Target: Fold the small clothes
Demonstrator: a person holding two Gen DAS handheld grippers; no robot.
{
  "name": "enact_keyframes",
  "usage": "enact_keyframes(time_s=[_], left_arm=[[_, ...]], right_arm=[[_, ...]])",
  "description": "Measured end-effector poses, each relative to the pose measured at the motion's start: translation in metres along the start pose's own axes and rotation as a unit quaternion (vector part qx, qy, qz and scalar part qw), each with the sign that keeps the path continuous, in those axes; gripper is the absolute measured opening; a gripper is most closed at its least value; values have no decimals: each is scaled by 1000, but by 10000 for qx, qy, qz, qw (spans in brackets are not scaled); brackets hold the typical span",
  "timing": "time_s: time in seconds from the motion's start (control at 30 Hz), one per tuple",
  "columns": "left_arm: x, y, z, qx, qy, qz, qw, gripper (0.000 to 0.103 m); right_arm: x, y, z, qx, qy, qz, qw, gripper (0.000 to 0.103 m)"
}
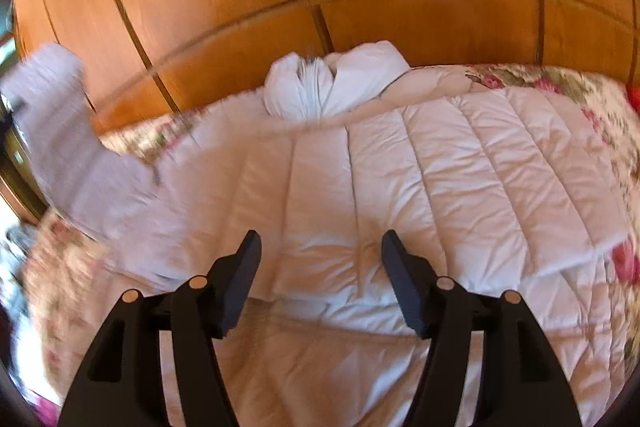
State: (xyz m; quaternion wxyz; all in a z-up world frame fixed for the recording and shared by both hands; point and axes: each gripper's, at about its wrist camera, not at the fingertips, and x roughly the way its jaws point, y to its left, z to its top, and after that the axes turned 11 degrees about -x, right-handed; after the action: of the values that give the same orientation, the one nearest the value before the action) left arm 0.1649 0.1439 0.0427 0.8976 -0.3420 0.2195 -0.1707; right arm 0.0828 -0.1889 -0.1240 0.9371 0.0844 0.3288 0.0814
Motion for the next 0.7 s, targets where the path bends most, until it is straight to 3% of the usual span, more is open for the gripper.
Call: enact_keyframes(time_s=[0.2,0.33,0.5,0.6,0.7], left_arm=[[71,-36,-101,531,1081,88,9927,3],[109,-46,-163,971,1642,304,9812,3],[126,-50,-194,1236,1995,386,9713,3],[120,-51,-193,1187,2068,164,9710,13],[98,-45,-189,1001,2091,-50,9727,41]], right_arm=[[-28,-8,-4,580,-137,507,9969,63],[-39,-6,-5,714,-215,756,9943,64],[-39,-7,-7,879,-225,962,9912,66],[-34,-7,-9,999,-181,1112,9886,66],[-28,-12,-11,1211,-127,1263,9845,66]])
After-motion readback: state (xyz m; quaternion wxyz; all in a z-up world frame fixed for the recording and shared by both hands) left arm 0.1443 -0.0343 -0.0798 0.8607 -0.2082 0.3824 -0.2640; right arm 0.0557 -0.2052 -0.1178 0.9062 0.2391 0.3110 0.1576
